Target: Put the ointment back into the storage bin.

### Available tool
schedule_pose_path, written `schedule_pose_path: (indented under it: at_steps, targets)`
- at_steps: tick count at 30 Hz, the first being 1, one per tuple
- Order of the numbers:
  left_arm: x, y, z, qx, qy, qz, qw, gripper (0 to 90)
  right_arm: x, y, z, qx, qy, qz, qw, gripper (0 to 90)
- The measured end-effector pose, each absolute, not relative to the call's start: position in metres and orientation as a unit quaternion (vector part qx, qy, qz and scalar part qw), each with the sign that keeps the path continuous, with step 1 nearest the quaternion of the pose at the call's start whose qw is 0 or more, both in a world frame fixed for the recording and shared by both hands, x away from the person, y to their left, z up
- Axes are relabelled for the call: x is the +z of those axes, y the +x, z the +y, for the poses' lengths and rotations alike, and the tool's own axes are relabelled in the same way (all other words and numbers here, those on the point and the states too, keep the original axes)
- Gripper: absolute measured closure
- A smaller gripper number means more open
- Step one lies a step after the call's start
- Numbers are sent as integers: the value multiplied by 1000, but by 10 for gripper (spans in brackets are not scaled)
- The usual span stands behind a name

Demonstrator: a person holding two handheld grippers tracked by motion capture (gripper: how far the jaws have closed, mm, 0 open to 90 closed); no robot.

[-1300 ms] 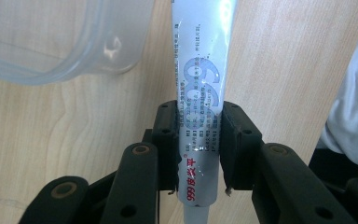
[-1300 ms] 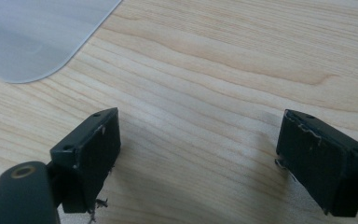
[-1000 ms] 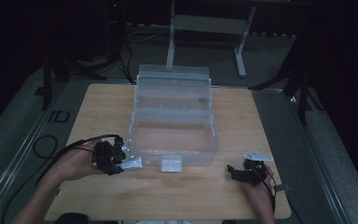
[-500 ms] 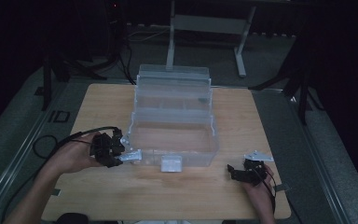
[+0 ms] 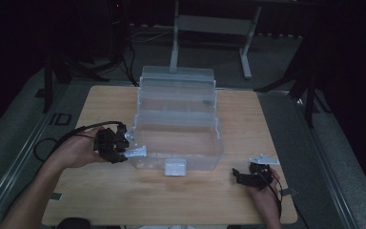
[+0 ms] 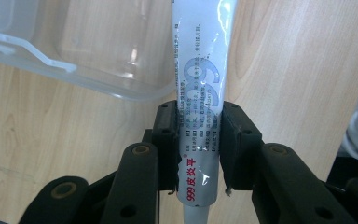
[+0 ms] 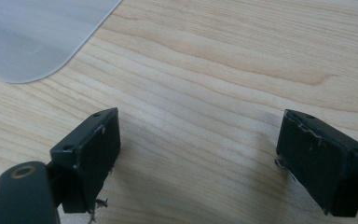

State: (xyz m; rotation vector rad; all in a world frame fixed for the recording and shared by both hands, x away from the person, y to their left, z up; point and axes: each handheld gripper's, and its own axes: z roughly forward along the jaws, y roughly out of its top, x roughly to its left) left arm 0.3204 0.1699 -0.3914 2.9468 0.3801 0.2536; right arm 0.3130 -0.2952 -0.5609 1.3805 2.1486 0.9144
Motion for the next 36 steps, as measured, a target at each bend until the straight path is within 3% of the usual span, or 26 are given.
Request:
schedule_pose_path:
  at_steps: [36]
  targets:
    - [-372, 349, 150, 93, 989, 102, 57, 705, -561, 313, -295, 329, 497, 774, 213, 133]
